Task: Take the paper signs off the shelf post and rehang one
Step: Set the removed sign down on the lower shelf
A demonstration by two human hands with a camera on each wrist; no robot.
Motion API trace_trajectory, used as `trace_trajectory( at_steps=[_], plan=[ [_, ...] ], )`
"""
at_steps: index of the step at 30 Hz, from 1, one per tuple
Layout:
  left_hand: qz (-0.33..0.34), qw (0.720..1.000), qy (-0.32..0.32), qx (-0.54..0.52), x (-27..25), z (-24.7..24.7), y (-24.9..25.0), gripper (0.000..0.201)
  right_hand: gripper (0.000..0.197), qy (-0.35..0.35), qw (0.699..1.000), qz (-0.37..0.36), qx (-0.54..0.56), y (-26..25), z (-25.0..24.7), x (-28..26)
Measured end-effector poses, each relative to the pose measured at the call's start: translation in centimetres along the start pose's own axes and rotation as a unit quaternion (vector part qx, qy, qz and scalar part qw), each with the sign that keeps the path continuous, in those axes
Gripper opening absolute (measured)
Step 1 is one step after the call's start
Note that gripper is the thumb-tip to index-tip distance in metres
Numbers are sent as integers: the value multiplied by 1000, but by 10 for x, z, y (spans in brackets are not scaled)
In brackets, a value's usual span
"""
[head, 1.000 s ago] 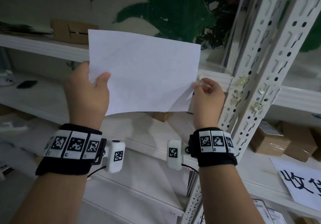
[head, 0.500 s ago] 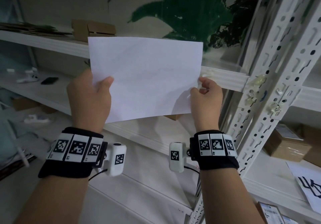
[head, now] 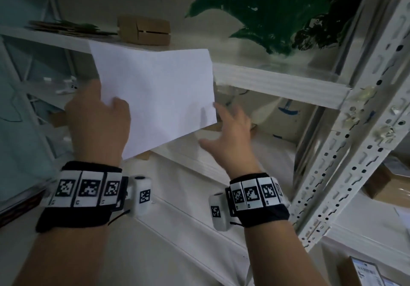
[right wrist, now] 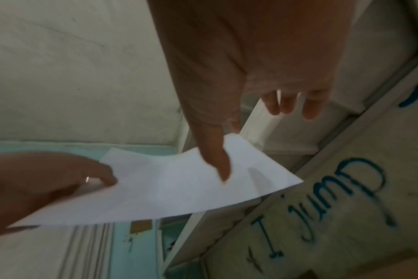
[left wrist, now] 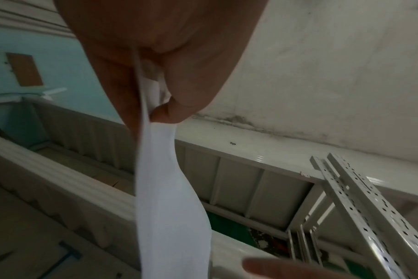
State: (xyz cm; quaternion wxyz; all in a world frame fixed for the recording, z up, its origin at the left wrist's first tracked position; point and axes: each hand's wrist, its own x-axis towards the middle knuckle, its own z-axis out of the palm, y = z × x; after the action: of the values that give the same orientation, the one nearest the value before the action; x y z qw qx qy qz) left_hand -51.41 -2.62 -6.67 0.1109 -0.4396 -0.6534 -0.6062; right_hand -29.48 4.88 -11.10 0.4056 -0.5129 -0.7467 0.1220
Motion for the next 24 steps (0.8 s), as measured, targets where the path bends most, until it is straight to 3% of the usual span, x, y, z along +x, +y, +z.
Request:
trace_trajectory(
  at_steps=[3,5,10,13,16,17,19,22,24],
  plan=[
    [20,1000,-13,-2,-9,-4,8,36,113,-88,989,-107,48,-21,25,-15],
    [18,999,-27,-18,-15,-4,17,42,114,-86,982,-150,73,-33,45,-25],
    [0,997,-64,-30,-29,-12,34,60,80,7,973,-192,131,-43,65,-34],
    [-11,996,-70,-48,-33,-20,38,67,65,7,961,-245,128,-41,67,-36],
    [-5,996,-76,-48,-37,-27,40,74,54,3,975,-214,56,-41,92,-29],
    [-1,995,-82,-48,-38,-28,41,75,37,8,976,-219,-2,-35,99,-25],
    [4,994,-100,-48,-41,-28,42,75,13,-19,981,-191,30,-34,97,-23],
    [-9,987,-149,-62,-46,-26,39,77,24,-36,971,-194,134,-46,66,-30],
    [-19,980,-186,-73,-50,-22,35,79,27,-42,968,-150,196,-38,51,-26]
  ],
)
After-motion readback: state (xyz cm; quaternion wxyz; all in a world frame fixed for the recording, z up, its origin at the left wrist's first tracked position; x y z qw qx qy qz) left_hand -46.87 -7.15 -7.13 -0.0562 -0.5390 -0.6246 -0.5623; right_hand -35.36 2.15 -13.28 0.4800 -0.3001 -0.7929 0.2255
